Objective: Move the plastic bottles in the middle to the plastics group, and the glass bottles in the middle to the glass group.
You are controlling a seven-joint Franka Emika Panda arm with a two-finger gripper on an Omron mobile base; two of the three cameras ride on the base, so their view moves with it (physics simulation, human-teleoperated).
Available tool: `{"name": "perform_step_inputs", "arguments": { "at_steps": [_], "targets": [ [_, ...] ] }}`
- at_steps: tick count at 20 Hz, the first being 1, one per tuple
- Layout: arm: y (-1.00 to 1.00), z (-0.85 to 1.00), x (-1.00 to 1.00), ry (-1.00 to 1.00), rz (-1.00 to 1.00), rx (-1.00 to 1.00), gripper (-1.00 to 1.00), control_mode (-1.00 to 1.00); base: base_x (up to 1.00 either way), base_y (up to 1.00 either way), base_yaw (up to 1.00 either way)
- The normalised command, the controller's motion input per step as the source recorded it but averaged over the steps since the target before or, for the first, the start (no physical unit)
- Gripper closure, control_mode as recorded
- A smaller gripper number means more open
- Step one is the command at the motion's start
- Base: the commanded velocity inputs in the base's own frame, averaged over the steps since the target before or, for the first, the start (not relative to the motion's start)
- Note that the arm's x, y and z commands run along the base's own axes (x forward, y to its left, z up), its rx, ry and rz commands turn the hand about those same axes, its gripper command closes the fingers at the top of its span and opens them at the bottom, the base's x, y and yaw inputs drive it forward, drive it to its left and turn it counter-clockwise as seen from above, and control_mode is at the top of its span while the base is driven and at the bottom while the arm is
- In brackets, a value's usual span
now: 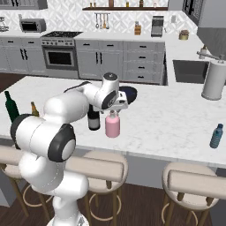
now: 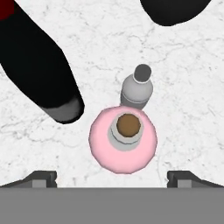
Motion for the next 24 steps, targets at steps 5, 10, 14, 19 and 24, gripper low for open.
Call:
{"name": "perform_step_inputs", "arguments": {
  "at_steps": [5, 10, 14, 19, 24],
  "targets": [
    [0.00, -0.24, 0.17, 0.00, 0.00, 0.00, -1.00, -1.00, 0.00, 0.00, 0.00],
    [0.00, -0.23, 0.24, 0.00, 0.00, 0.00, -1.00, -1.00, 0.00, 0.00, 0.00],
    [0.00, -0.08, 0.24, 0.00, 0.00, 0.00, -1.00, -1.00, 0.00, 0.00, 0.00],
    [0.00, -0.04, 0.11, 0.01, 0.00, 0.00, -1.00, -1.00, 0.00, 0.00, 0.00],
    [0.00, -0.13, 0.10, 0.01, 0.00, 0.00, -1.00, -1.00, 0.00, 0.00, 0.00]
  ]
}}
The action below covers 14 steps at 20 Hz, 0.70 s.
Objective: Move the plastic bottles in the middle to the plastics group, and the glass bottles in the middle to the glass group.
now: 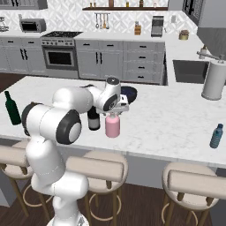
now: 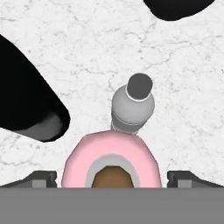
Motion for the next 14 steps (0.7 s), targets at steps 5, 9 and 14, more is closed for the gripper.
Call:
{"name": "perform_step_inputs", "arguments": {
  "at_steps": [5, 9, 14],
  "targets": [
    [0.00, -0.07, 0.04, 0.01, 0.00, 0.00, -1.00, -1.00, 0.00, 0.00, 0.00],
    [0.00, 0.00, 0.00, 0.00, 0.00, 0.00, 1.00, -1.00, 0.00, 0.00, 0.00],
    [0.00, 0.00, -0.03, 0.00, 0.00, 0.00, 1.00, -1.00, 0.00, 0.00, 0.00]
  ]
}}
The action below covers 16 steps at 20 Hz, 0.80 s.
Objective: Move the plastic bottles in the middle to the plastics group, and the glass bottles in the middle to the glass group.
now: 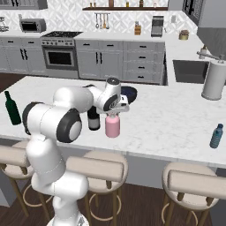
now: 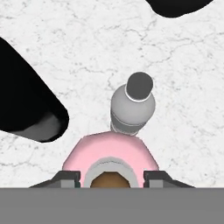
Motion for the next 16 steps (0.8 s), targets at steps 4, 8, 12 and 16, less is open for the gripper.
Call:
{"name": "perform_step_inputs", "arguments": {
  "at_steps": [4, 8, 12, 16],
  "targets": [
    [0.00, 0.13, -0.53, 0.00, -0.02, 0.00, 1.00, -1.00, 0.00, 0.00, 0.00],
    [0.00, 0.22, -0.97, 0.00, -0.06, 0.00, 1.00, -1.00, 0.00, 0.00, 0.00],
    [0.13, 0.21, -1.00, -0.02, -0.02, 0.00, 1.00, -1.00, 0.00, 0.00, 0.00],
    [0.68, 0.23, -0.76, -0.05, 0.00, -0.01, 1.00, -1.00, 0.00, 0.00, 0.00]
  ]
}}
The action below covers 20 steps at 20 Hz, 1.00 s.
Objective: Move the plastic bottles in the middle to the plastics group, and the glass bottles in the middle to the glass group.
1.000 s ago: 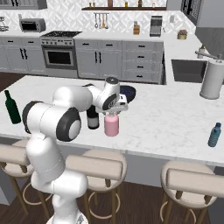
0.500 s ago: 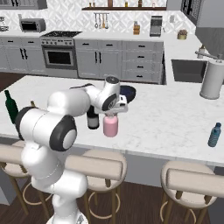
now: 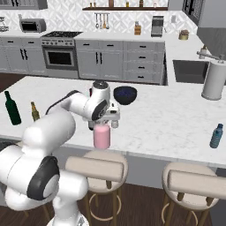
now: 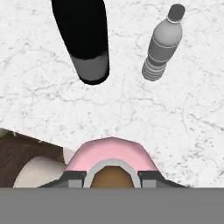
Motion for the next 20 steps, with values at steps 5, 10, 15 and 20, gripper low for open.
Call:
{"name": "perform_step_inputs", "arguments": {
  "at_steps": [5, 10, 15, 20],
  "targets": [
    [0.91, 0.39, -0.43, -0.13, 0.00, -0.01, 1.00, -1.00, 0.00, 0.00, 0.00],
    [1.00, 0.24, -0.19, 0.00, 0.03, -0.01, 1.00, -1.00, 0.00, 0.00, 0.00],
    [1.00, 0.29, 0.11, 0.00, 0.08, -0.03, 1.00, -1.00, 0.00, 0.00, 0.00],
    [0.99, 0.36, 0.54, 0.01, 0.11, -0.01, 1.00, -1.00, 0.00, 0.00, 0.00]
  ]
}}
